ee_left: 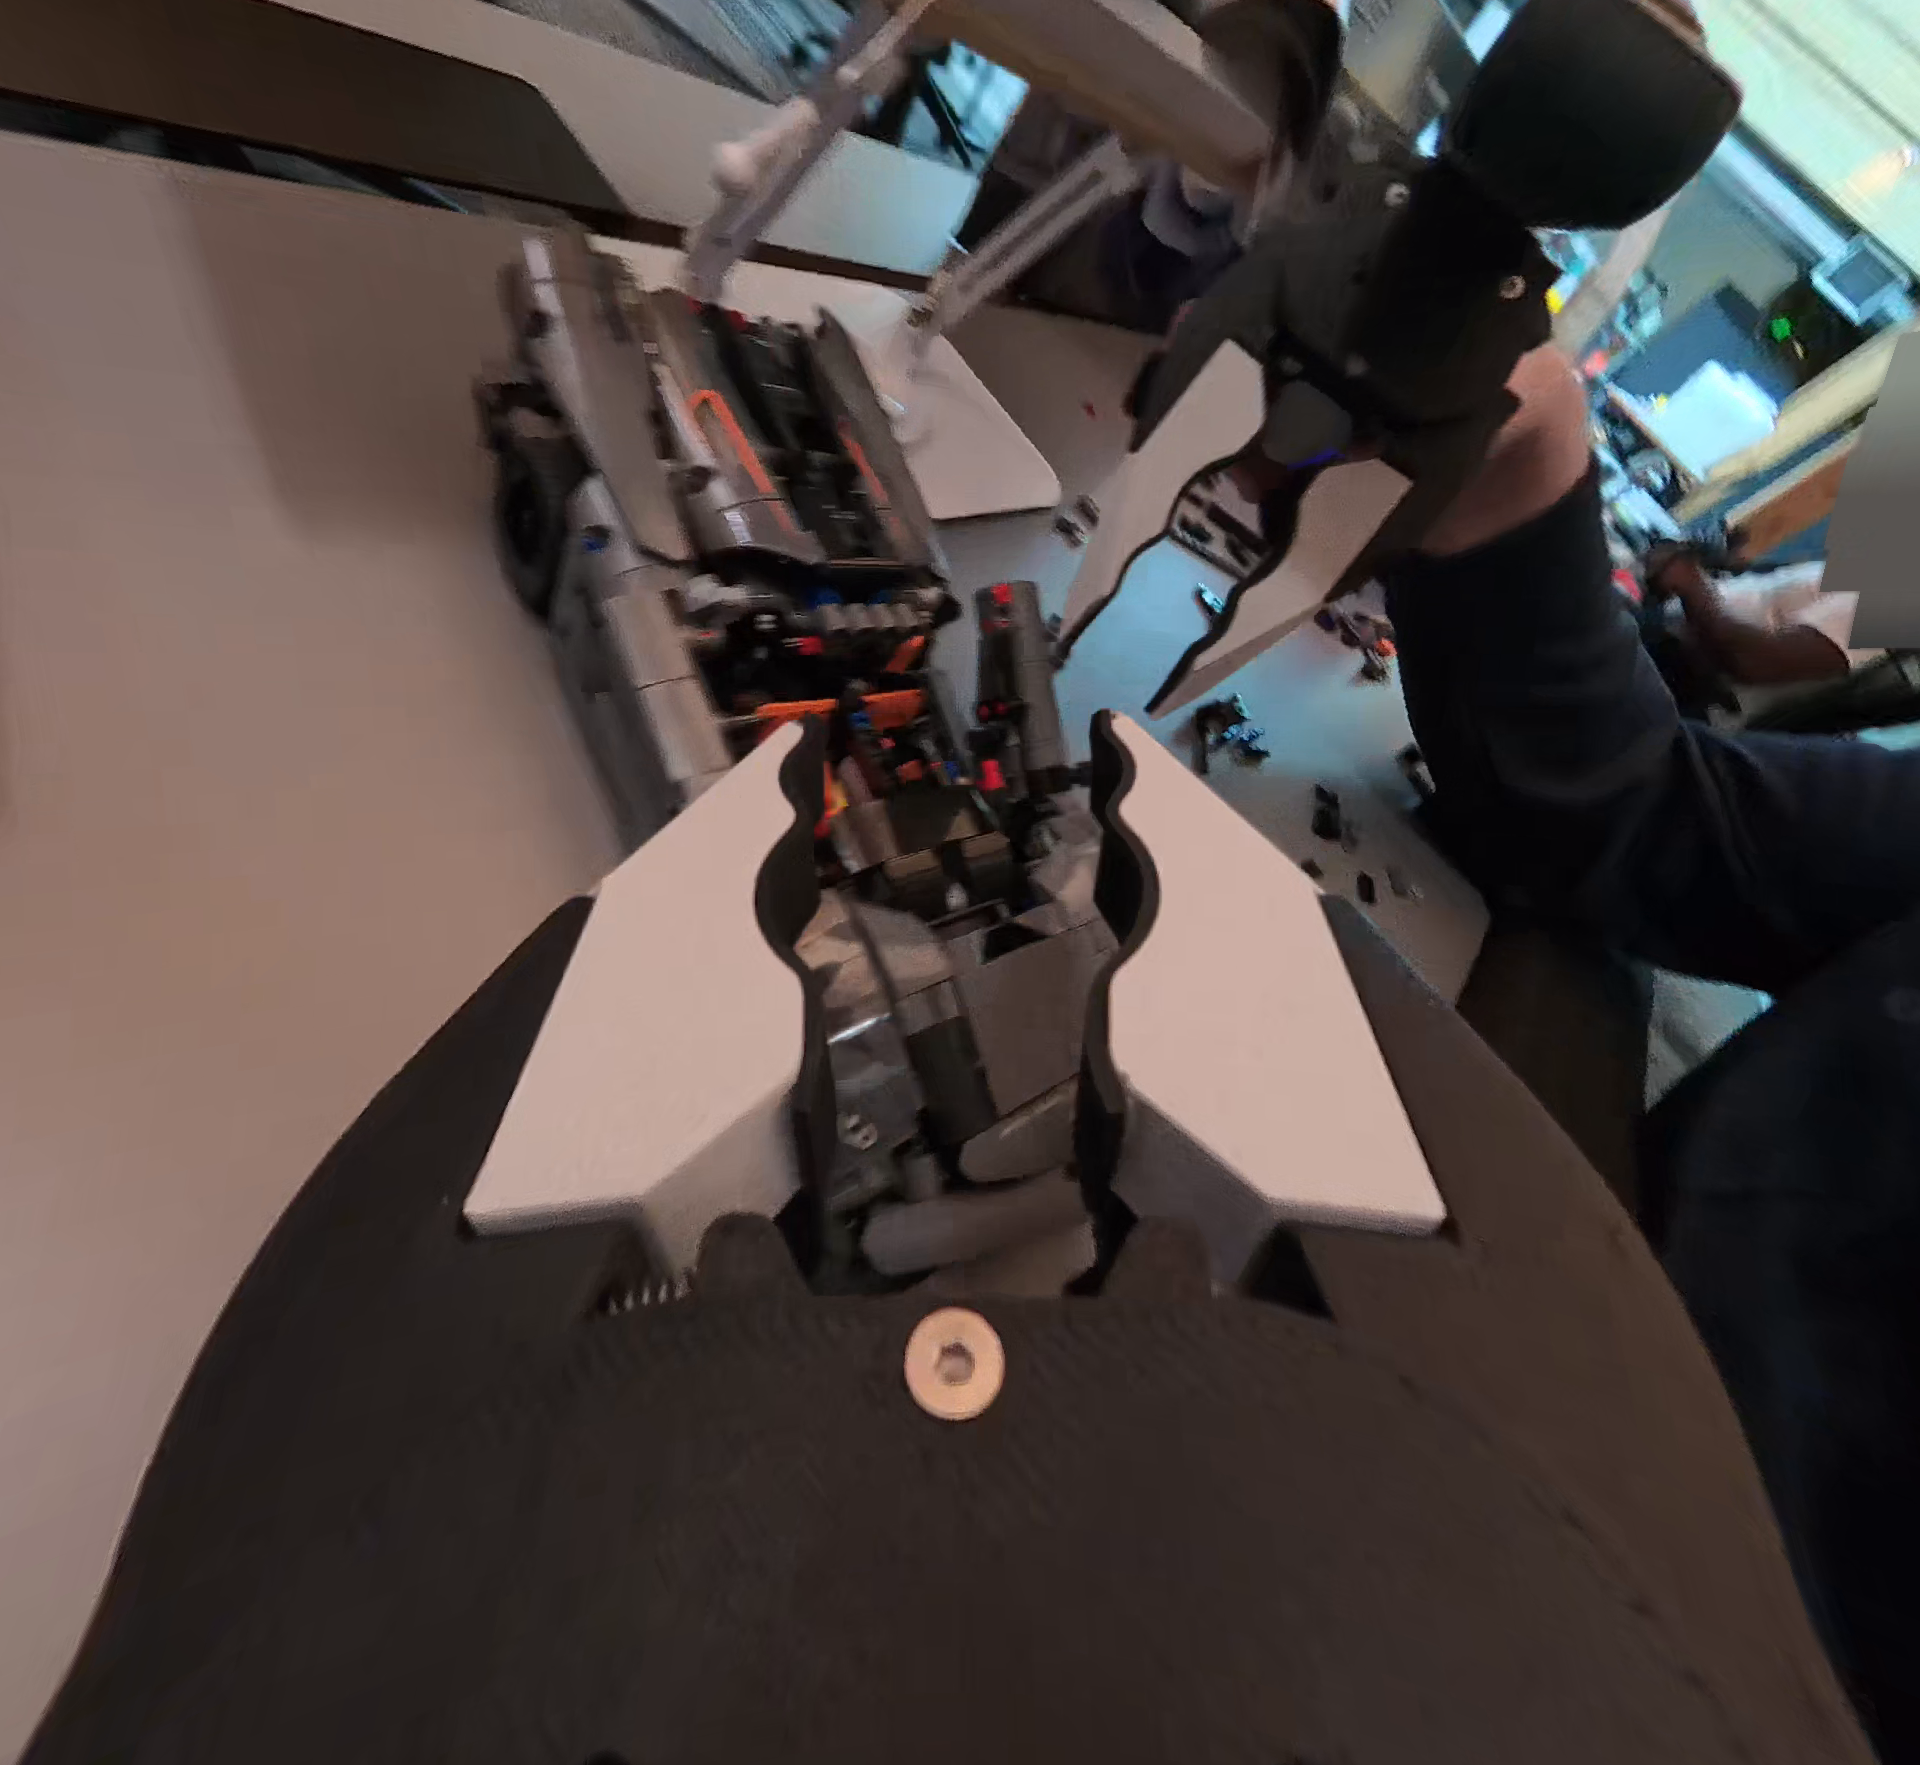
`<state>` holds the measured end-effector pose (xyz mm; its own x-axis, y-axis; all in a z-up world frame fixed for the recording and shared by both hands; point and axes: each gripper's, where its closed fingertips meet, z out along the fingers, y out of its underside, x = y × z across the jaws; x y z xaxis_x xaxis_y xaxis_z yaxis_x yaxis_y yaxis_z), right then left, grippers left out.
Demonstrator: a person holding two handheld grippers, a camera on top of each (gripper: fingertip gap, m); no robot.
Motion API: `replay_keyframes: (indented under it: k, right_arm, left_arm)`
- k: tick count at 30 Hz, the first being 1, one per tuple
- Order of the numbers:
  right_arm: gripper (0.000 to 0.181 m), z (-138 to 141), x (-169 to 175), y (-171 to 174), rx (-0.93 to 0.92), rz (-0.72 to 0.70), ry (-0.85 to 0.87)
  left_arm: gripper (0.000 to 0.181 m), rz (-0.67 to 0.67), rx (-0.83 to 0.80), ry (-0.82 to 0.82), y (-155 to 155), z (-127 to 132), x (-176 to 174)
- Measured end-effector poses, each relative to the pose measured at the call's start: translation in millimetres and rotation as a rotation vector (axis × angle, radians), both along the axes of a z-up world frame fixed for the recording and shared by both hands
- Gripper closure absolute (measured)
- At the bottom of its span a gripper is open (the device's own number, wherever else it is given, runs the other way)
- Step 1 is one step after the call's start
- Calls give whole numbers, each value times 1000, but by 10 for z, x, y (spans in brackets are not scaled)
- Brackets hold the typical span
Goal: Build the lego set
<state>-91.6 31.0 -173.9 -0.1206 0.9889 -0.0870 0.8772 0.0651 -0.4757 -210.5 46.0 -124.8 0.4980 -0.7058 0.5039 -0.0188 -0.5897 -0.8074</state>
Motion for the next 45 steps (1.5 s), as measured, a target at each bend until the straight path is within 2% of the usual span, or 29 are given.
replay_keyframes:
  k: [2,6,9,17,20,24,29,35,38,45]
  right_arm:
    - [150,-98,24,-137,0,82,-45]
    - [155,-276,-112,-259,48,195,-68]
    - [159,-363,-220,-316,65,250,-37]
    - [156,-515,-290,-276,86,252,-49]
    - [161,-518,-316,-267,77,242,-37]
    - [175,-518,-321,-285,58,251,-26]
    - [181,-494,-323,-331,31,270,-10]
    - [181,-452,-264,-357,-6,262,-17]
    - [169,-397,-263,-368,-7,260,-3]
    - [161,-500,-342,-458,-3,288,-32]
  left_arm:
    - [130,-80,-2,32,-60,18,226]
    - [128,-145,4,92,-35,-22,474]
    - [130,-127,-8,83,-18,-71,414]
    - [136,-82,7,-1,16,-21,207]
    - [136,-85,4,-5,20,-35,206]
    - [138,-62,18,-10,58,-25,169]
    - [140,-38,25,-41,87,0,74]
    - [141,-48,20,-21,99,-75,110]
    - [141,-44,24,-35,118,-71,87]
    - [143,-28,34,-82,142,-35,23]
